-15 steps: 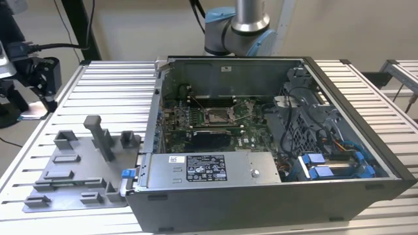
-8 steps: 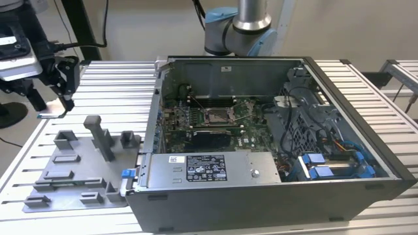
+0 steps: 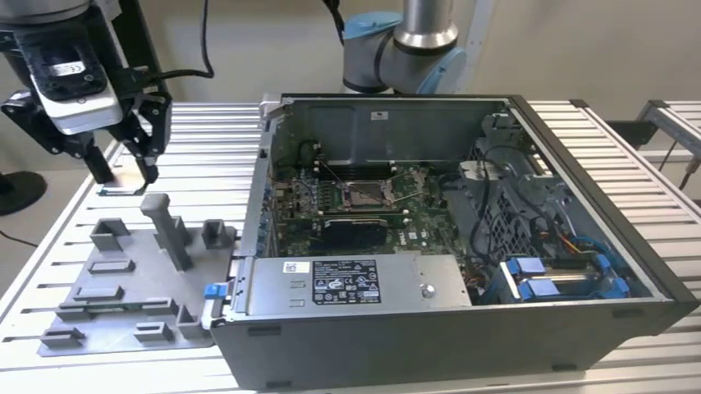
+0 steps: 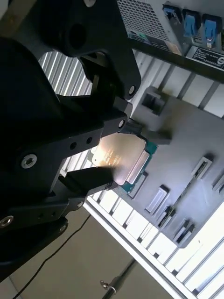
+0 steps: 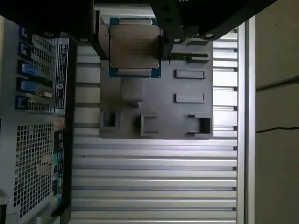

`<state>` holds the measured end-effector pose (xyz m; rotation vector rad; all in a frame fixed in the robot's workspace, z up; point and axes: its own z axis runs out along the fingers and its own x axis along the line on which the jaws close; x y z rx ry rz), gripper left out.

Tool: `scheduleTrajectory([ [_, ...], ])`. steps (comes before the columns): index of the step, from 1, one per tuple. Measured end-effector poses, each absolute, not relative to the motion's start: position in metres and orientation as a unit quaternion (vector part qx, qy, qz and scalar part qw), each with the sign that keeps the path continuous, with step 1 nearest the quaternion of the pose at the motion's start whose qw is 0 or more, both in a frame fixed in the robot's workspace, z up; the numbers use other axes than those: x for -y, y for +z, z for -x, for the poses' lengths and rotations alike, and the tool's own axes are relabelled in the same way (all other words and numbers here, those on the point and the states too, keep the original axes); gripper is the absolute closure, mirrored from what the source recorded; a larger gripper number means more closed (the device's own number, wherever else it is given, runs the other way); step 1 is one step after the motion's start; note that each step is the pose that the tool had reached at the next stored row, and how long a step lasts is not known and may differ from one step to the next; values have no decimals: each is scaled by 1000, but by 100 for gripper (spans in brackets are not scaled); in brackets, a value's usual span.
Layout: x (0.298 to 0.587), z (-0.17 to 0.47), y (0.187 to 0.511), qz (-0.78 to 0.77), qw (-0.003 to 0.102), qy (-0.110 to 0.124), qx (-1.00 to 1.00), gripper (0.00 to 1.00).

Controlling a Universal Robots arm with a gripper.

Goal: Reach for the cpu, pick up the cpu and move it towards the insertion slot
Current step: 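Pick up the cpu and move it towards the insertion slot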

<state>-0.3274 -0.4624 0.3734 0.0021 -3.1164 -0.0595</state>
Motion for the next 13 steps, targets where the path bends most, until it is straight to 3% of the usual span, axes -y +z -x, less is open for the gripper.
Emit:
scheduleTrajectory([
  [13,460,268,373,-1,13,-23,1000,100],
])
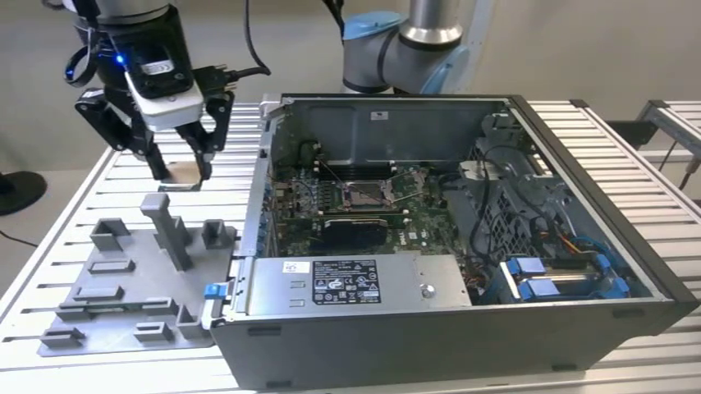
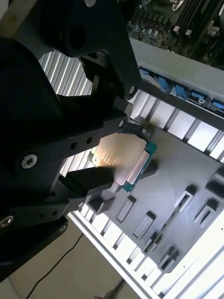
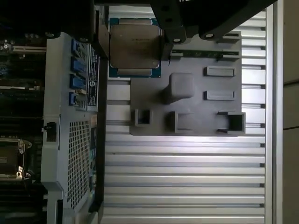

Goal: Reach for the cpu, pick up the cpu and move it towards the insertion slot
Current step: 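Pick up the cpu and move it towards the insertion slot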

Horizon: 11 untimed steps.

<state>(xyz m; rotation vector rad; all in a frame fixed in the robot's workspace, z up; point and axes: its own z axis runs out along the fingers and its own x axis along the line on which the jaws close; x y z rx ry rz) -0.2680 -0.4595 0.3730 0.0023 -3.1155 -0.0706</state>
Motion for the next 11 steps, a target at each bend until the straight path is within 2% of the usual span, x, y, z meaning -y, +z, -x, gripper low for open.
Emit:
scheduleTrajectory([
  [11,458,218,372,-1,13,-28,1000,100],
])
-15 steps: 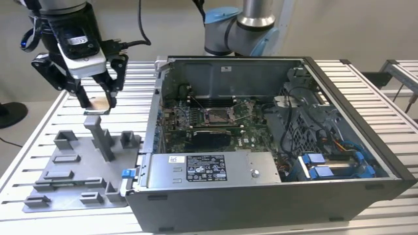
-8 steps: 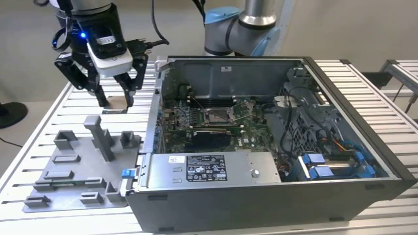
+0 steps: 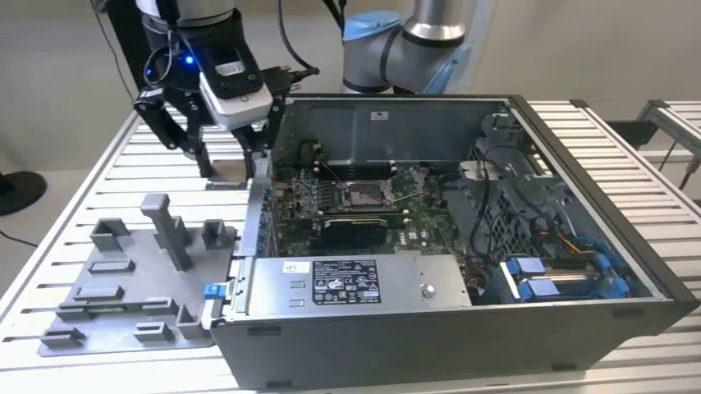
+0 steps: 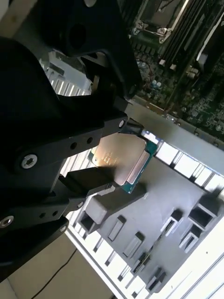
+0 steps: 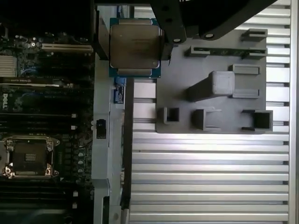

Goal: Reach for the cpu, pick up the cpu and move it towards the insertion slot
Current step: 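Pick up the cpu and move it towards the insertion slot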

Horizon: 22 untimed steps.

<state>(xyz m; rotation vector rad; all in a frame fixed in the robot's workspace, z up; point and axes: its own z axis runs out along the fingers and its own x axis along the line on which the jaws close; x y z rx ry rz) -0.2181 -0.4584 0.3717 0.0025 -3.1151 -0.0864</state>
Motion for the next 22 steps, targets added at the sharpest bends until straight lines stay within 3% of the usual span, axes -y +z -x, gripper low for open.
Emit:
scheduleTrajectory([
  [22,453,118,367,-1,13,-35,999,100],
])
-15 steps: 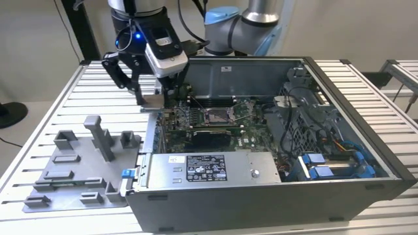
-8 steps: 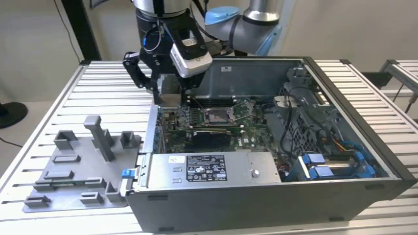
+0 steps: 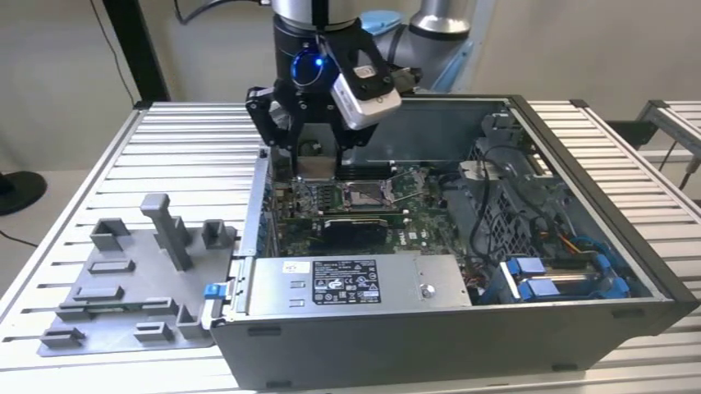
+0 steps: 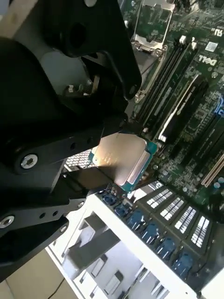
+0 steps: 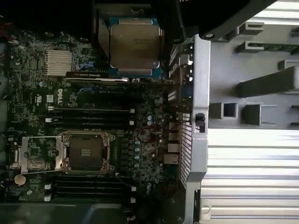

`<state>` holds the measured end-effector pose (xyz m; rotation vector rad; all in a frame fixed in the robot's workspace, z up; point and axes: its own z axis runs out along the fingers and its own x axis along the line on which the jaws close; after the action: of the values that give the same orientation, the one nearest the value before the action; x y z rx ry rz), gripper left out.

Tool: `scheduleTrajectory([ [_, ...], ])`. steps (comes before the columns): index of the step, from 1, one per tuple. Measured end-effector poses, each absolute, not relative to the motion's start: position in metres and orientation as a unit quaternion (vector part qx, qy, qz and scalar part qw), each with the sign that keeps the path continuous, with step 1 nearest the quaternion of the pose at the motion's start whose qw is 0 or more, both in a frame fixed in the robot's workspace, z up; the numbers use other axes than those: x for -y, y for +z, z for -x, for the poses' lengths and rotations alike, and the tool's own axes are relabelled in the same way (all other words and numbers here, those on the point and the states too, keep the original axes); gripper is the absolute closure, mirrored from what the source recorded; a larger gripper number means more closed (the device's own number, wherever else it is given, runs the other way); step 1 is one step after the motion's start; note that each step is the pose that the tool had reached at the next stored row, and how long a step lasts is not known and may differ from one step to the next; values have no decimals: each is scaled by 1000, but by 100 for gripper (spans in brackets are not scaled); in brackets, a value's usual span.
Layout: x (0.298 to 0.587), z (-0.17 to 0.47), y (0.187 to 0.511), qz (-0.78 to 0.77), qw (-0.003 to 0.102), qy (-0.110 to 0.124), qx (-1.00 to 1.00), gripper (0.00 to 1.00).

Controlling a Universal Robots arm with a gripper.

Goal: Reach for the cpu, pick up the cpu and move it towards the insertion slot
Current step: 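Pick up the cpu and move it towards the insertion slot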

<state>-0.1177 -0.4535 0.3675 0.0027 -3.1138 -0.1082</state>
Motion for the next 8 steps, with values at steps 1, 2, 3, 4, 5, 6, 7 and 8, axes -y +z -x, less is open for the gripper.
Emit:
scheduleTrajectory([
  [1,452,113,367,-1,13,-35,999,100],
  [2,451,108,367,-1,13,-35,999,100],
  [3,447,101,366,-1,13,-35,999,100],
  [4,444,98,366,-1,13,-35,999,100],
  [5,438,93,366,-1,13,-35,999,100],
  [6,435,90,365,-1,13,-35,999,100],
  [7,432,88,365,-1,13,-35,999,100],
  [8,427,83,364,-1,13,-35,999,100],
])
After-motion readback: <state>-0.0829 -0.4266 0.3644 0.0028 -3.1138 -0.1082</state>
